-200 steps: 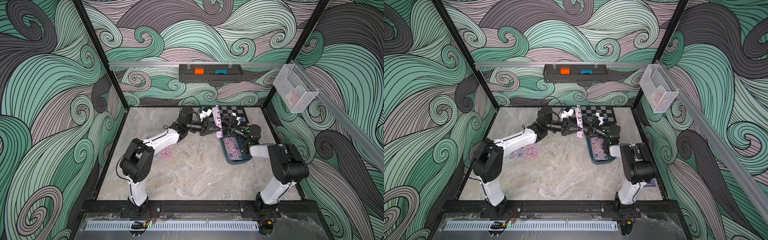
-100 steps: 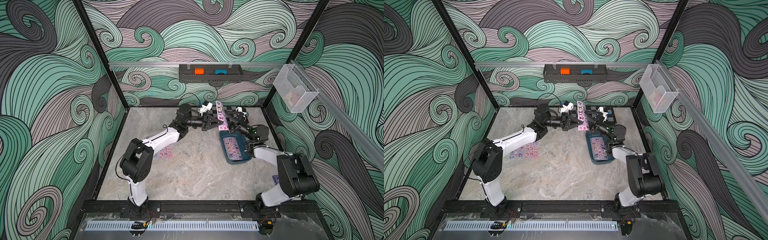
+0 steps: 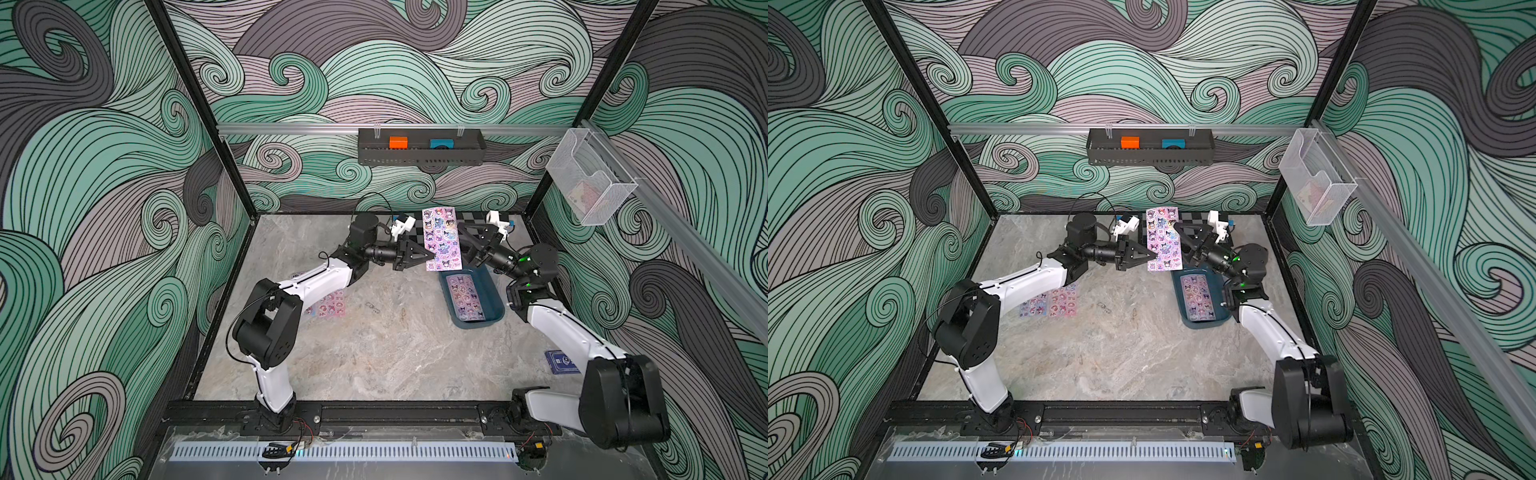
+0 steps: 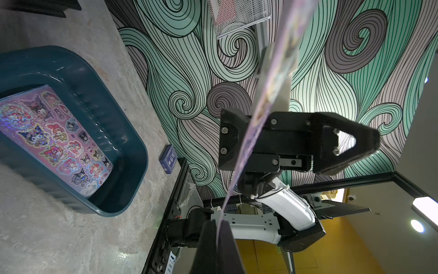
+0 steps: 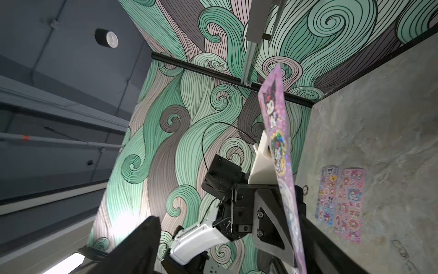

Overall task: Take the stickers out of the storage box
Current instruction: Pick up the sticker from the storage box.

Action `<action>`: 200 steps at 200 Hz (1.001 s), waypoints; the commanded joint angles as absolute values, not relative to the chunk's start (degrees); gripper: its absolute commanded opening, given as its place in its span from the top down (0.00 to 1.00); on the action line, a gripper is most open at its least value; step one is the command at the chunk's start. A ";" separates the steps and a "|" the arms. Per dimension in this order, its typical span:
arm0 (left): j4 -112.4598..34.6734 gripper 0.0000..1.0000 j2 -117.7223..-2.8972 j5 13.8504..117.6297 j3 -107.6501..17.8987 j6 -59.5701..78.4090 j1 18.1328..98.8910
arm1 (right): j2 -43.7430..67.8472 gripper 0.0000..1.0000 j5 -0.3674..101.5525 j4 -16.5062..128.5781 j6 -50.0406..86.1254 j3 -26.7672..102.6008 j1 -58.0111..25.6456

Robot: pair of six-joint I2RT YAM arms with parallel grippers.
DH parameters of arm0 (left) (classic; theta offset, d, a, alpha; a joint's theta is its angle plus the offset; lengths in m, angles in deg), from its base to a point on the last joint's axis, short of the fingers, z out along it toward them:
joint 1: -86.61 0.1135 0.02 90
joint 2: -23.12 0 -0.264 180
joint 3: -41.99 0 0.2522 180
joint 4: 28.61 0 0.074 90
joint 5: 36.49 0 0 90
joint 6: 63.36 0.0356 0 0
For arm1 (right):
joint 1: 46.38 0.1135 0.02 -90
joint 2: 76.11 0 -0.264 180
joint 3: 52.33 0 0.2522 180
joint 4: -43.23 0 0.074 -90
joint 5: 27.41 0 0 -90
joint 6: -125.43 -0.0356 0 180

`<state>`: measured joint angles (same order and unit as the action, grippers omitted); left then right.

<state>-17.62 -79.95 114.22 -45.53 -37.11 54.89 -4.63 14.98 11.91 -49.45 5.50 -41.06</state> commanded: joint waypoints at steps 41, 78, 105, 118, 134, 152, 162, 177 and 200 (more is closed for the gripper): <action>-19.55 1.00 -77.41 115.13 -47.02 -34.36 55.11 | -7.35 0.30 15.04 44.67 -26.49 13.41 -39.29; -21.42 1.00 -77.08 115.13 -47.25 -32.98 55.19 | -6.77 0.45 16.90 52.10 -20.92 15.89 -38.17; -23.04 1.00 -76.97 114.91 -47.01 -31.90 55.57 | -8.14 0.65 19.74 58.66 -16.36 17.64 -38.16; -25.20 1.00 -77.10 113.97 -46.94 -31.38 56.09 | -8.43 0.80 21.10 61.19 -14.63 18.16 -38.13; -25.07 1.00 -77.42 113.88 -46.44 -31.63 56.42 | -8.51 0.99 22.10 62.16 -13.90 18.22 -38.18; -25.85 1.00 -77.53 113.83 -46.63 -31.18 56.52 | -7.88 1.00 22.15 62.38 -13.50 18.49 -37.76; -27.43 0.95 -77.66 113.72 -47.08 -30.21 56.82 | -7.44 1.00 22.69 63.38 -12.62 18.87 -37.28; -31.77 0.88 -77.71 113.23 -48.01 -27.87 57.98 | -6.78 1.00 24.58 65.53 -10.95 19.98 -35.93; -42.45 0.72 -76.21 109.53 -48.15 -21.40 61.25 | -4.80 1.00 26.62 66.67 -9.63 21.24 -33.27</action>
<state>-30.65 -79.18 113.30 -45.88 -28.80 57.46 -6.51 23.59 63.97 -12.95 18.81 -35.69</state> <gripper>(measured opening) 0.219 0.046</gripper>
